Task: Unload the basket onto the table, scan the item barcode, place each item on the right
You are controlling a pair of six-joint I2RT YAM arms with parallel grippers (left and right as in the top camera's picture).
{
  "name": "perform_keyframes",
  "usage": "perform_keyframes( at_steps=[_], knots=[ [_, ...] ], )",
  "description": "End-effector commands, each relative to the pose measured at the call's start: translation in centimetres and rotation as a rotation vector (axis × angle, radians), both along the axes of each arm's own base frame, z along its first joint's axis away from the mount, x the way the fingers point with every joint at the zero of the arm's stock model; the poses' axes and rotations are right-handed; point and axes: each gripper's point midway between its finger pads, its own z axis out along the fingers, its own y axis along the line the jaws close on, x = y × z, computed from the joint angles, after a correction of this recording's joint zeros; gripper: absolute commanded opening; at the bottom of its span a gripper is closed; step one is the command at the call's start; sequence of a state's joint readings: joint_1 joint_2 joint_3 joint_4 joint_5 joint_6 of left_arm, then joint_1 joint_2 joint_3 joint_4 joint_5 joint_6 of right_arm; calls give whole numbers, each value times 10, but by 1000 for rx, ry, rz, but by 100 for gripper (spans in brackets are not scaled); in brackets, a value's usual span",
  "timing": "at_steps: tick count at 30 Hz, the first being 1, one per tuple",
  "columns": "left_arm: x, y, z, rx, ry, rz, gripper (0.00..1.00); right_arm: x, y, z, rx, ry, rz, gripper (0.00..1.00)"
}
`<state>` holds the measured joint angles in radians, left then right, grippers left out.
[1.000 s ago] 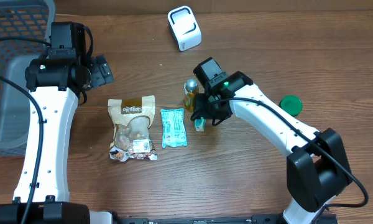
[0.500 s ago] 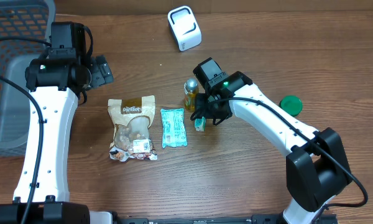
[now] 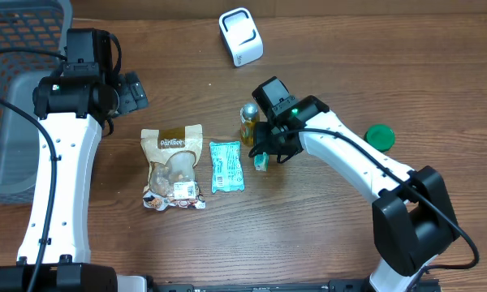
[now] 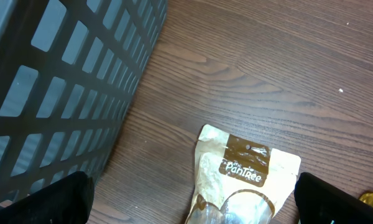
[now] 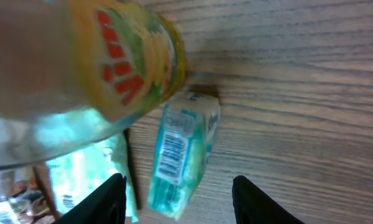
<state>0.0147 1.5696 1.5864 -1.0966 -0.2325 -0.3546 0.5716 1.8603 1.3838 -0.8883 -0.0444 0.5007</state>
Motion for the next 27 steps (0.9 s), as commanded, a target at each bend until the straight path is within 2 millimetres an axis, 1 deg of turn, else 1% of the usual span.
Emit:
perform_keyframes(
  at_steps=[1, 4, 8, 21, 23, 26, 27],
  knots=[
    [0, 1, 3, 21, -2, -20, 100, -7, -4, -17, -13, 19, -31, 52],
    [0, 1, 3, 21, -2, -19, 100, -7, -3, -28, 5, 8, -47, 55],
    [0, 1, 3, 21, -2, -19, 100, -6, -1, -37, 24, -8, -45, 55],
    [0, 1, 3, 21, -2, -20, 99, 0, 3, -36, 42, -34, -45, 53],
    [0, 1, 3, 21, -2, -20, 100, -1, 3, -36, 42, -34, -45, 50],
    [0, 1, 3, 21, -2, -19, 99, -1, 2, -36, 41, -32, -45, 49],
    [0, 1, 3, 21, -2, -20, 99, -1, 2, -36, 41, -32, -45, 46]
  ],
)
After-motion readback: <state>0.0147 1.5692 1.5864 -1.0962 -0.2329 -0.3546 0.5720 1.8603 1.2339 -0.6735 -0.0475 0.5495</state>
